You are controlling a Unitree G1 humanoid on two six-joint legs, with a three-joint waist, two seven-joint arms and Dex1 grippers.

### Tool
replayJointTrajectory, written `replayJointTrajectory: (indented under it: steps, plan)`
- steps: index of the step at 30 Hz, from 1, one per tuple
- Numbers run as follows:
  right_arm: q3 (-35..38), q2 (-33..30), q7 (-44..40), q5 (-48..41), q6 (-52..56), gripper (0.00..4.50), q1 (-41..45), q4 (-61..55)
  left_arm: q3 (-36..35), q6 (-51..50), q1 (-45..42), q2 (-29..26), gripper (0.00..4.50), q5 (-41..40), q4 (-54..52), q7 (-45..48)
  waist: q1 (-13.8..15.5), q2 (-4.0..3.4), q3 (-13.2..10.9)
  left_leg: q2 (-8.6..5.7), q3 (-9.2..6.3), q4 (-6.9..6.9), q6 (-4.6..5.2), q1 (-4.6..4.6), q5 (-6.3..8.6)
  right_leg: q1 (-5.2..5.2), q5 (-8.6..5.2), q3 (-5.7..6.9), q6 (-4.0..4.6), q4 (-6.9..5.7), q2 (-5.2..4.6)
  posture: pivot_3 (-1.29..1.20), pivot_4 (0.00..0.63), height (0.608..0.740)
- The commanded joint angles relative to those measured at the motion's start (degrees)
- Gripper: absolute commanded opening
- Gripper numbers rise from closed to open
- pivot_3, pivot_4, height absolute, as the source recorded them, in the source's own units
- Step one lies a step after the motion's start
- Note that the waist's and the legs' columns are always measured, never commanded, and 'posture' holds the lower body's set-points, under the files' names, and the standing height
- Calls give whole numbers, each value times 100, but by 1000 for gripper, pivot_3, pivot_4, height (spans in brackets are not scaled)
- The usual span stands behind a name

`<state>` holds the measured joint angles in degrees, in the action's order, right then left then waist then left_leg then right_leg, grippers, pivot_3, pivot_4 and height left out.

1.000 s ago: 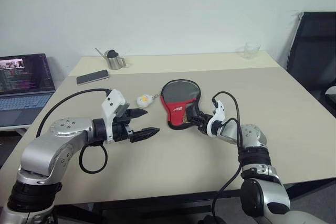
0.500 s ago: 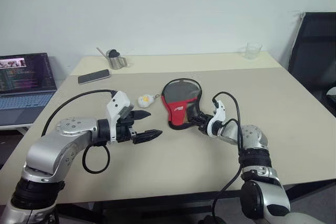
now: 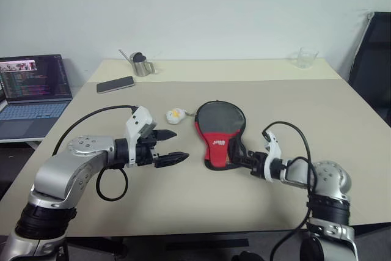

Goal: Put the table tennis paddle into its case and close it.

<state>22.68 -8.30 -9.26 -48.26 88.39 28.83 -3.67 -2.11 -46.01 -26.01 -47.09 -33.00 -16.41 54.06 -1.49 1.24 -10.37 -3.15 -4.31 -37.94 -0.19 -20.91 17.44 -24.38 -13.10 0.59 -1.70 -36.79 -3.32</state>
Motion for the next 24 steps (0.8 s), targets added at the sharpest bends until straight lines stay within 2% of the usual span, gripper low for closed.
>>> replayJointTrajectory:
  steps: [1,9,13,24]
  plan:
    - [-103,-199,22,-586,411,11,-577,-479,54,127,-189,-63,4500,40,17,151,4,0,0,-1,-1,0,1,0,1,1,-1,1,-1,0,-1,0,150,740]
    - [-350,-453,408,-2016,411,11,-1796,-1410,364,182,-368,-6,4500,129,250,437,2,3,2,-1,-2,-1,10,6,6,5,-6,2,-7,-5,-2,0,150,740]
    - [-617,-840,425,-2781,411,11,-2415,-1737,514,201,-469,24,4500,199,396,551,2,4,2,-1,-3,-2,11,7,7,7,-7,3,-8,-4,1,0,150,740]
    - [-1016,-1457,582,-3537,141,11,-2482,-1569,557,222,-496,48,4500,259,444,621,-14,6,3,0,-1,-5,14,10,8,11,-11,2,-13,-8,2,0,150,740]
